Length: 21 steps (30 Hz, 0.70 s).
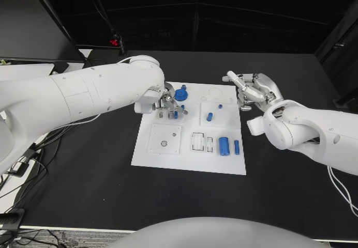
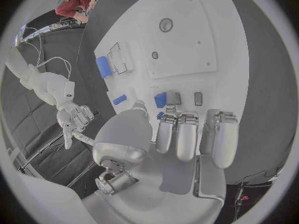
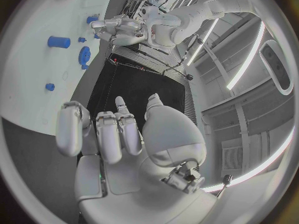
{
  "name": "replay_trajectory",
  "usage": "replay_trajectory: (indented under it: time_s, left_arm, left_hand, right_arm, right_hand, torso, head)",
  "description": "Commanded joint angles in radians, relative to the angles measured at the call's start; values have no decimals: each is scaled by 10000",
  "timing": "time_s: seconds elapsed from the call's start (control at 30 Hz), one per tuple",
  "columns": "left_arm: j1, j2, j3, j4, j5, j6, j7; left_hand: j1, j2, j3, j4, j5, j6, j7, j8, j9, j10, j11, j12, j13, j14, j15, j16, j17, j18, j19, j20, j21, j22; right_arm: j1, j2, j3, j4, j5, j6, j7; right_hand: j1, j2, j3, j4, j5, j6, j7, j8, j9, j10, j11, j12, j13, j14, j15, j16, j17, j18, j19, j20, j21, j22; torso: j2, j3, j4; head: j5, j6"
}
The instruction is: Assemble the parts on the task board
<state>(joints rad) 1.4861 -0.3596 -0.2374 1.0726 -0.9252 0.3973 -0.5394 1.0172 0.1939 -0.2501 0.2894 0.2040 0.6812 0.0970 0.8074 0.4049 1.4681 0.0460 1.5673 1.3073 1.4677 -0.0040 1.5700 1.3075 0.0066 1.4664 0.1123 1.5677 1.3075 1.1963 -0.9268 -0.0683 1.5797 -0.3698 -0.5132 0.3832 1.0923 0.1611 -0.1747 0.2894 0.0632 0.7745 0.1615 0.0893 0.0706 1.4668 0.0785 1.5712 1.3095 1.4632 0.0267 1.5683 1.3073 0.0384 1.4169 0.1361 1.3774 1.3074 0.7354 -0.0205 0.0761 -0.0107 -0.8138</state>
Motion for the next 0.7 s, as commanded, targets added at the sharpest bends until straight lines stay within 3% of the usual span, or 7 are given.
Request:
replay_trajectory:
  time_s: [0.03,0.37,0.57,0.7]
  left_arm:
    - [3,28,9,-14,-42,212,-20]
    - [-18,73,9,-41,-42,173,31]
    - [-28,112,9,-99,-42,180,28]
    - [-33,121,9,-122,-42,173,30]
  left_hand:
    - [167,46,-33,13,80,86,20,-79,41,1027,-75,35,2635,1030,-70,8,2633,-66,1044,-62,31,2633]
    - [406,299,19,12,281,153,-1,-216,171,1027,-94,35,2635,1030,-87,8,2633,-66,1044,-73,31,2633]
    - [1329,481,251,22,1312,213,-59,-528,404,1027,-148,35,2635,1030,-139,8,2633,-66,1044,-117,31,2633]
    - [1417,534,277,29,1455,239,-63,-588,450,1027,-155,35,2635,1030,-145,8,2633,-66,1044,-124,31,2633]
  right_arm:
    - [13,-2,5,27,18,2,20]
    - [13,15,4,14,18,0,-21]
    - [13,20,4,5,18,-4,-50]
    - [13,28,4,-1,18,-2,-75]
  right_hand:
    - [49,91,-60,8,49,-77,-5,45,10,1040,-35,-4,2613,1076,-60,25,2635,168,-37,-48,-45,1706]
    - [64,113,-67,10,54,-82,1,56,12,1040,-27,-4,2613,1076,-57,25,2635,169,-37,-46,-49,1705]
    - [69,121,-69,10,55,-80,3,61,13,1040,-24,-4,2613,1076,-55,25,2635,169,-40,-46,-53,1704]
    - [71,125,-71,11,56,-79,4,64,13,1040,-22,-4,2613,1076,-54,25,2635,170,-41,-45,-55,1703]
  torso:
    - [-6,-2,0]
    - [-3,-1,-4]
    - [-9,0,0]
    - [-9,-2,0]
  head:
    - [4,-15]
    - [-17,-40]
    - [-24,-61]
    - [-31,-65]
